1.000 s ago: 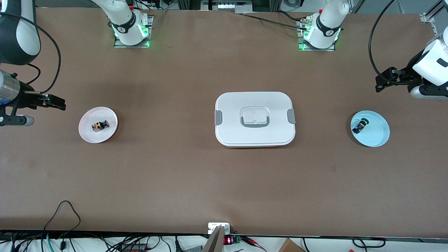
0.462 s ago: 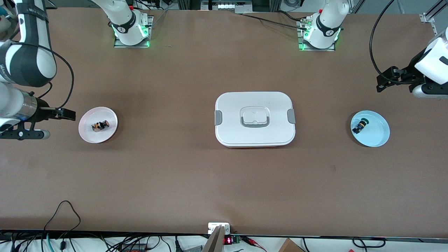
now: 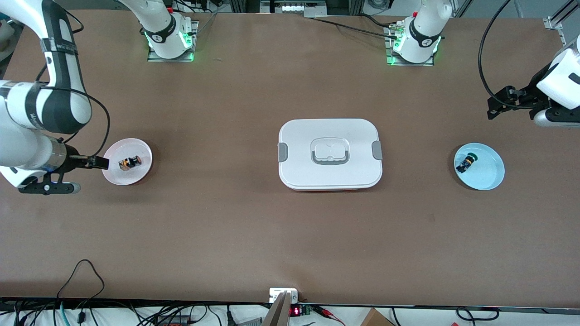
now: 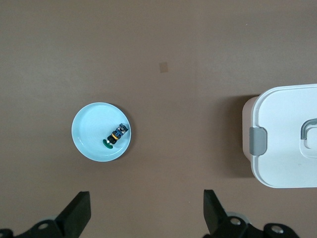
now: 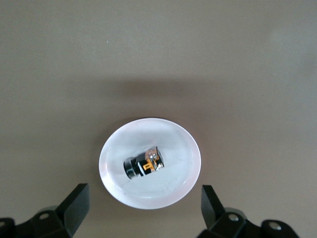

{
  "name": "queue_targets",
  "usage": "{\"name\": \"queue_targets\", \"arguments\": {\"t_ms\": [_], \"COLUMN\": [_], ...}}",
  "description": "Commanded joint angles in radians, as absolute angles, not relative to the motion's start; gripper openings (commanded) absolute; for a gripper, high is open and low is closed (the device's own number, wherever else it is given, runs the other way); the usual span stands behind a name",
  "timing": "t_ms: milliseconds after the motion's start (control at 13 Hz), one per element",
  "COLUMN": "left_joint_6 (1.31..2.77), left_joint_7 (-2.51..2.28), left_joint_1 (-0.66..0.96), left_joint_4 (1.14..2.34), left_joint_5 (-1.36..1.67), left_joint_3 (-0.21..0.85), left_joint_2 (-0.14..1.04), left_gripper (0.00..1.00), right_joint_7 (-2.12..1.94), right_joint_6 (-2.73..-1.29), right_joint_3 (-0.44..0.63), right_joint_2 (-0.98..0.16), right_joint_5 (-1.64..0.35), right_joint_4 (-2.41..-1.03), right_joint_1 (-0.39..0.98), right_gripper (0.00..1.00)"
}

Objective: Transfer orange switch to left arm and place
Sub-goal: 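Lower the open right gripper over the orange switch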

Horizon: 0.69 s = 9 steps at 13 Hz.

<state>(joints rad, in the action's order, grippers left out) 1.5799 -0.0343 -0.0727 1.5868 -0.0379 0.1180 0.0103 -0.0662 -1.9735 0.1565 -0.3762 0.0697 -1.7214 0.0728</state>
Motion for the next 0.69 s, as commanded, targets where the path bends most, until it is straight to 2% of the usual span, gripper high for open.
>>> {"name": "queue_targets", "arguments": {"t_ms": [0,385,615], "left_joint_6": [1.569,1.569,1.569], "left_joint_7": [-0.014,-0.014,-0.014], "left_joint_1": [-0.072,-0.072,-0.072], "left_joint_4": [1.554,1.554,1.552], "left_joint_5": [-0.032,-0.032,-0.032], "left_joint_3": [0.118,0.118,0.118], "left_joint_2": [0.032,0.034,0.041], "left_gripper": [1.0,1.0,1.0], "right_joint_7": [-0.158,-0.328,-0.365], "right_joint_6": [-2.104,-2.34,-2.365], "right_joint_3": [0.155,0.153,0.153], "right_joint_2": [-0.356,-0.373,-0.39], "right_joint_5": [0.057,0.057,0.055], "right_joint_4": [-1.851,-2.011,-2.04], "right_joint_1": [0.071,0.066,0.064], "right_gripper": [1.0,1.0,1.0]}}
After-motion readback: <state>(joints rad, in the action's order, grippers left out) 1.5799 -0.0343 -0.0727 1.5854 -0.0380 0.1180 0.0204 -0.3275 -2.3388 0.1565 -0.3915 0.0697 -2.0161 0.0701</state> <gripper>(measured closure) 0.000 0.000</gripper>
